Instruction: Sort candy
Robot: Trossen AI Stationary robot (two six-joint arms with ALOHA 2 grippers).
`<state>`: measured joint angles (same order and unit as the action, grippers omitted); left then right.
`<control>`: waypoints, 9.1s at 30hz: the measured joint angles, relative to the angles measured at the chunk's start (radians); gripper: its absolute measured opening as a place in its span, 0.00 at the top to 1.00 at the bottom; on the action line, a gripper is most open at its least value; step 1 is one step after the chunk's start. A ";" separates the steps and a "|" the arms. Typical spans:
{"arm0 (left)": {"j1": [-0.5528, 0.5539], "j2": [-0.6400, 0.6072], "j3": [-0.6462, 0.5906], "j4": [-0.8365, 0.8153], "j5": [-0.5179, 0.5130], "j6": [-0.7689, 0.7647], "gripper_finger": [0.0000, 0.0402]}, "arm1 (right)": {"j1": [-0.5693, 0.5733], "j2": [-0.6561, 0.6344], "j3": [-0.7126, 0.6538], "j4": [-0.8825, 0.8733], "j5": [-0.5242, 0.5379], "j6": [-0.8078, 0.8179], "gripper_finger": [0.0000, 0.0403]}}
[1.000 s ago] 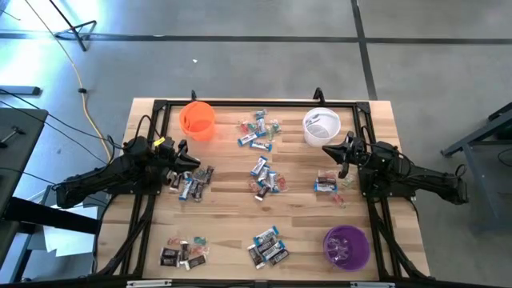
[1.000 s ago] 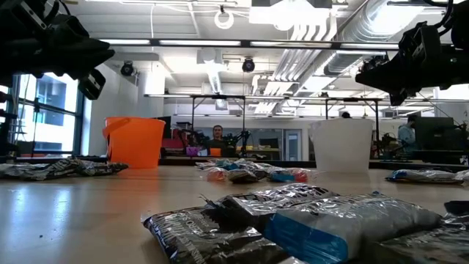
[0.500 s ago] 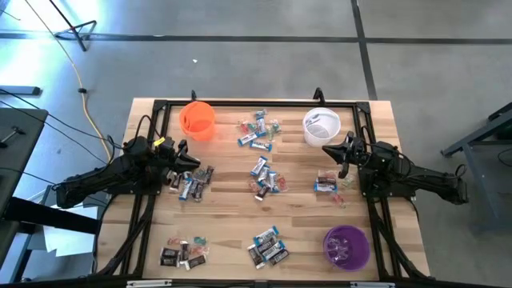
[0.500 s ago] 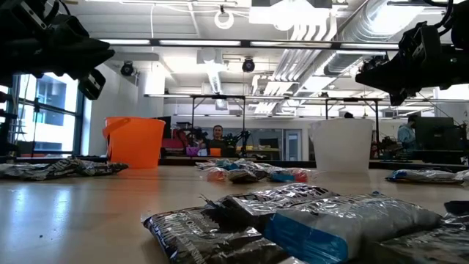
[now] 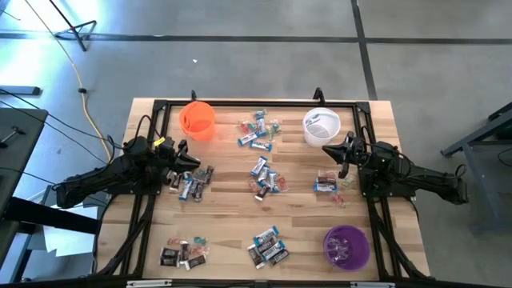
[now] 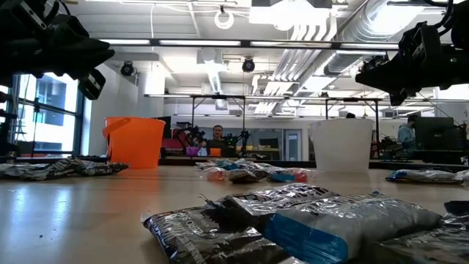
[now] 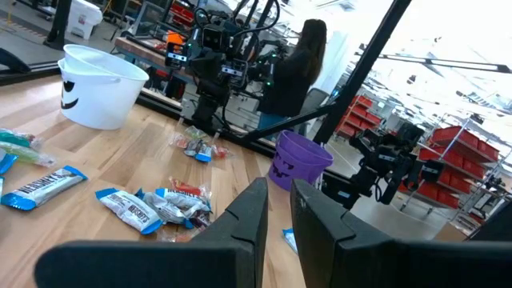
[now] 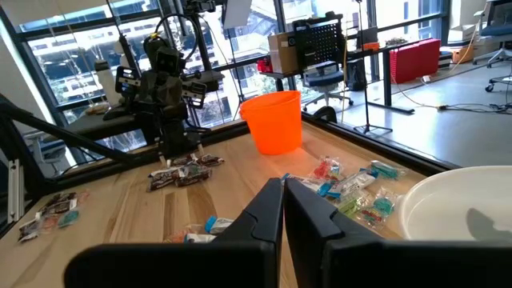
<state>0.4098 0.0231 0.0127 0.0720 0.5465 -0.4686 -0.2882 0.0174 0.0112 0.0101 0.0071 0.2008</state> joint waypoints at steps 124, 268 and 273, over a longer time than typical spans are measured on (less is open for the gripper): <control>0.001 0.041 0.257 0.361 -0.530 -0.091 0.90 | 0.001 0.279 0.557 -0.260 0.116 0.397 0.98; -0.378 1.705 0.866 -0.890 -0.597 -0.525 0.81 | 0.001 0.972 1.413 -1.576 0.232 0.113 0.98; -0.378 1.691 0.861 -0.895 -0.597 -0.545 0.97 | 0.001 0.972 1.413 -1.576 0.232 0.113 0.98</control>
<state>0.0322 1.7140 0.8739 -0.8230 -0.0507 -1.0141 -0.2874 0.9897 1.4246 -1.5661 0.2390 0.3138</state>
